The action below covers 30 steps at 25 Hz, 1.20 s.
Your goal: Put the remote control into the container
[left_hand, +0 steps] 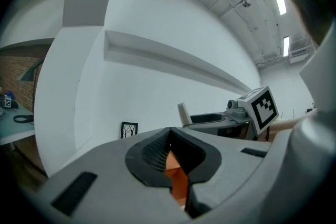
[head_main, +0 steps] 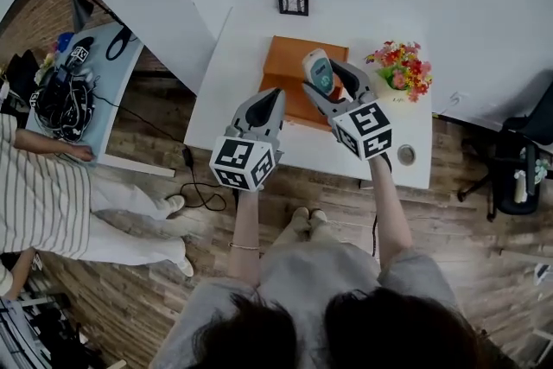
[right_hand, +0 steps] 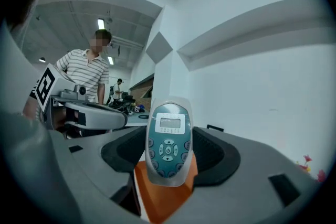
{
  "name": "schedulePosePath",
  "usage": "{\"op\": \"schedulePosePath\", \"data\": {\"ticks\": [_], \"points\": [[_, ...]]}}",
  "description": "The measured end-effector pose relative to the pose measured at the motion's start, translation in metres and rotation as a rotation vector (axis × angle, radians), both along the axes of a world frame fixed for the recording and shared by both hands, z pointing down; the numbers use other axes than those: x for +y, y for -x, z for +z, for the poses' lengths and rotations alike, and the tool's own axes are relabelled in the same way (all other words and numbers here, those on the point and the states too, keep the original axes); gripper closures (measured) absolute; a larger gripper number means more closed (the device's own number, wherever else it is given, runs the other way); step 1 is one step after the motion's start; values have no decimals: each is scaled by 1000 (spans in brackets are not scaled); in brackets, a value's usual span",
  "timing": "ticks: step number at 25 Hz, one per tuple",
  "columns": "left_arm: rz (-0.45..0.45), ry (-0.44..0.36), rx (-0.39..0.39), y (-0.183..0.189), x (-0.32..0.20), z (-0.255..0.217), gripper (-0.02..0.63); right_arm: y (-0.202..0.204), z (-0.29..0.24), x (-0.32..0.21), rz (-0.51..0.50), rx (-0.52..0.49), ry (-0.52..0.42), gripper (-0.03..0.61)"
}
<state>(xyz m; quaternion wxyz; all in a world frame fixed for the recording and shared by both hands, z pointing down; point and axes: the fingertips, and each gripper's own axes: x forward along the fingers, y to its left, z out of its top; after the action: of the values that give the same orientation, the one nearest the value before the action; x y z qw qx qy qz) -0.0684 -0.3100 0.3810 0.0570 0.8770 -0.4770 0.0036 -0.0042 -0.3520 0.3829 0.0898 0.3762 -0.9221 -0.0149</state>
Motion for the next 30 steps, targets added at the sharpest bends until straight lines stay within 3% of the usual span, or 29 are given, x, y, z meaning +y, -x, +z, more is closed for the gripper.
{"op": "schedulePosePath", "data": {"ticks": [14,30], "points": [[-14,116,12,15,-40,54,609,37,85,-36,-145,143,171,304],[-5,216,-5,17,-47,99,609,59,180,-42,-251,350,356,304]]}}
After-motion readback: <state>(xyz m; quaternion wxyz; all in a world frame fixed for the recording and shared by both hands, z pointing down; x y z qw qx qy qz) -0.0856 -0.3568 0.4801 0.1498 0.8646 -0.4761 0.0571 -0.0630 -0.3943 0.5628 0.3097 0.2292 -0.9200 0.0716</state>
